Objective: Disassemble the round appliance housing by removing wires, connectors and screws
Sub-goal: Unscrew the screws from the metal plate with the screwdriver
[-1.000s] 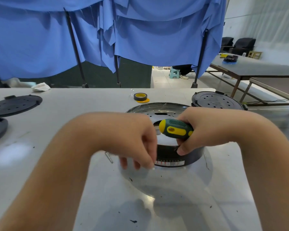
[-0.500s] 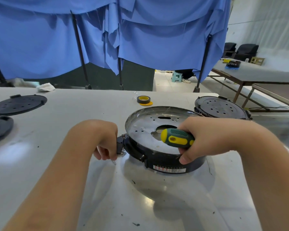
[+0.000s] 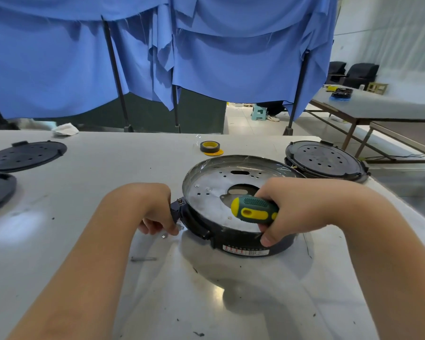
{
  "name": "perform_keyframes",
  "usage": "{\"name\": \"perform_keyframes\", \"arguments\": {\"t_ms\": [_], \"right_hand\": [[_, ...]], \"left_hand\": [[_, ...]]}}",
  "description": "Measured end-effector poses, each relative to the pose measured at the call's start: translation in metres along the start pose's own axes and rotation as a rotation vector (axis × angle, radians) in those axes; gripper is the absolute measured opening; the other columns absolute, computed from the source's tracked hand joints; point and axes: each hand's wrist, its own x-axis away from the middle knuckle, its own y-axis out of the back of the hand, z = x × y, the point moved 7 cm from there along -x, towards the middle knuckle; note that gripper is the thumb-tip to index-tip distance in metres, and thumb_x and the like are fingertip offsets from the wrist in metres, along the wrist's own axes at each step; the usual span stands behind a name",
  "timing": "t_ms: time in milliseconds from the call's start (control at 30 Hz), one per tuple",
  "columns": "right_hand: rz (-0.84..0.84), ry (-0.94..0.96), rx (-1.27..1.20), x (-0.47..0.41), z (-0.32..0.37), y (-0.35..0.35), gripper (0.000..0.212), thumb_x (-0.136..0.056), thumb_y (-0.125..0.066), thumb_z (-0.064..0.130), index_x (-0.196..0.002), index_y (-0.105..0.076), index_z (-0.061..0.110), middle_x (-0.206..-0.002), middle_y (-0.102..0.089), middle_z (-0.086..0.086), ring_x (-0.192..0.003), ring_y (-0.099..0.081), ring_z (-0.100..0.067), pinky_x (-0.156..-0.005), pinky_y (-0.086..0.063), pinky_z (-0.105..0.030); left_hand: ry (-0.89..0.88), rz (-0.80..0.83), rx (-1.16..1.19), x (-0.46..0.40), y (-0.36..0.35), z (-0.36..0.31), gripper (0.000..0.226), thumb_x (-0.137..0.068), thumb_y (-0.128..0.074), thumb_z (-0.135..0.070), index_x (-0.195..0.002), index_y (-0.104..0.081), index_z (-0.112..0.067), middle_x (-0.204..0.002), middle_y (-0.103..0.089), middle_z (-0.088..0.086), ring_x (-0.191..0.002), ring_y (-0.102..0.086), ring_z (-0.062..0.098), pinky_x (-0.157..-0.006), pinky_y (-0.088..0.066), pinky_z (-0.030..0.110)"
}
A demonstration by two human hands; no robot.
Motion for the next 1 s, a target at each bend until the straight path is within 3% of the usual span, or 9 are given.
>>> {"name": "perform_keyframes", "arguments": {"t_ms": [100, 233, 333, 500, 600, 700, 833, 900, 1000], "right_hand": [[0.016, -0.01, -0.008, -0.003, -0.002, -0.003, 0.022, -0.072, -0.08, 0.033, -0.079, -0.06, 0.03, -0.083, -0.067, 0.006, -0.076, -0.062, -0.012, -0.072, -0.051, -0.027], [0.048, -0.013, -0.005, -0.007, -0.002, -0.009, 0.025, -0.072, -0.081, 0.033, -0.077, -0.056, 0.031, -0.085, -0.068, 0.004, -0.075, -0.063, -0.013, -0.065, -0.049, -0.023], [0.051, -0.021, -0.007, -0.009, -0.004, -0.01, 0.027, -0.071, -0.081, 0.035, -0.083, -0.058, 0.032, -0.087, -0.068, 0.004, -0.079, -0.066, -0.014, -0.07, -0.053, -0.026], [0.017, -0.026, -0.055, -0.01, -0.011, -0.006, 0.036, -0.067, -0.079, 0.054, -0.089, -0.06, 0.031, -0.085, -0.068, 0.005, -0.077, -0.067, -0.014, -0.068, -0.056, -0.027], [-0.076, 0.022, -0.16, -0.009, -0.013, 0.005, 0.034, -0.071, -0.072, 0.058, -0.087, -0.061, 0.03, -0.08, -0.067, 0.002, -0.069, -0.063, -0.013, -0.069, -0.056, -0.031], [-0.189, 0.085, -0.329, -0.004, -0.012, 0.019, 0.031, -0.075, -0.068, 0.055, -0.094, -0.06, 0.033, -0.085, -0.065, 0.0, -0.066, -0.062, -0.007, -0.055, -0.053, -0.018], [-0.355, 0.125, -0.45, 0.005, -0.015, 0.04, 0.027, -0.078, -0.057, 0.058, -0.093, -0.058, 0.035, -0.08, -0.064, 0.001, -0.058, -0.059, 0.0, -0.055, -0.054, -0.017], [-0.442, 0.153, -0.512, 0.009, -0.016, 0.048, 0.019, -0.087, -0.054, 0.051, -0.094, -0.059, 0.034, -0.08, -0.065, 0.001, -0.059, -0.059, 0.0, -0.06, -0.055, -0.018], [-0.565, 0.198, -0.662, 0.014, -0.018, 0.058, 0.011, -0.094, -0.053, 0.037, -0.099, -0.059, 0.029, -0.086, -0.064, -0.001, -0.06, -0.059, 0.001, -0.061, -0.055, -0.016]], "left_hand": [[-0.049, -0.026, 0.01, 0.004, 0.004, -0.008, 0.018, -0.073, -0.08, -0.026, -0.074, -0.073, -0.009, -0.062, -0.068, -0.001, -0.058, -0.065, 0.012, -0.048, -0.051, 0.019], [-0.072, -0.03, -0.011, 0.009, 0.006, -0.014, 0.018, -0.073, -0.079, -0.024, -0.079, -0.073, -0.008, -0.074, -0.072, 0.005, -0.072, -0.069, 0.018, -0.051, -0.054, 0.02], [-0.077, -0.038, -0.022, 0.012, 0.007, -0.015, 0.021, -0.074, -0.08, -0.022, -0.084, -0.071, -0.006, -0.078, -0.071, 0.006, -0.072, -0.068, 0.018, -0.054, -0.056, 0.022], [-0.124, -0.152, -0.048, 0.023, 0.022, -0.022, 0.009, -0.077, -0.073, -0.019, -0.081, -0.069, -0.012, -0.086, -0.072, 0.01, -0.073, -0.068, 0.022, -0.064, -0.059, 0.028], [-0.206, -0.343, -0.133, 0.035, 0.037, -0.037, 0.003, -0.078, -0.067, -0.02, -0.076, -0.067, -0.02, -0.081, -0.069, 0.0, -0.073, -0.064, 0.016, -0.063, -0.051, 0.026], [-0.308, -0.417, -0.068, 0.045, 0.042, -0.052, 0.008, -0.083, -0.067, -0.031, -0.077, -0.065, -0.026, -0.083, -0.066, -0.008, -0.074, -0.06, 0.006, -0.055, -0.043, 0.021], [-0.429, -0.385, -0.011, 0.051, 0.034, -0.072, 0.013, -0.085, -0.066, -0.041, -0.081, -0.063, -0.03, -0.088, -0.064, -0.012, -0.083, -0.06, 0.005, -0.071, -0.05, 0.024], [-0.452, -0.337, -0.047, 0.051, 0.021, -0.083, 0.015, -0.085, -0.064, -0.045, -0.084, -0.064, -0.029, -0.091, -0.064, -0.01, -0.087, -0.061, 0.007, -0.08, -0.052, 0.028], [-0.533, -0.221, -0.043, 0.057, -0.001, -0.105, 0.023, -0.084, -0.063, -0.052, -0.09, -0.067, -0.029, -0.091, -0.066, -0.013, -0.088, -0.062, 0.004, -0.082, -0.053, 0.027]]}}
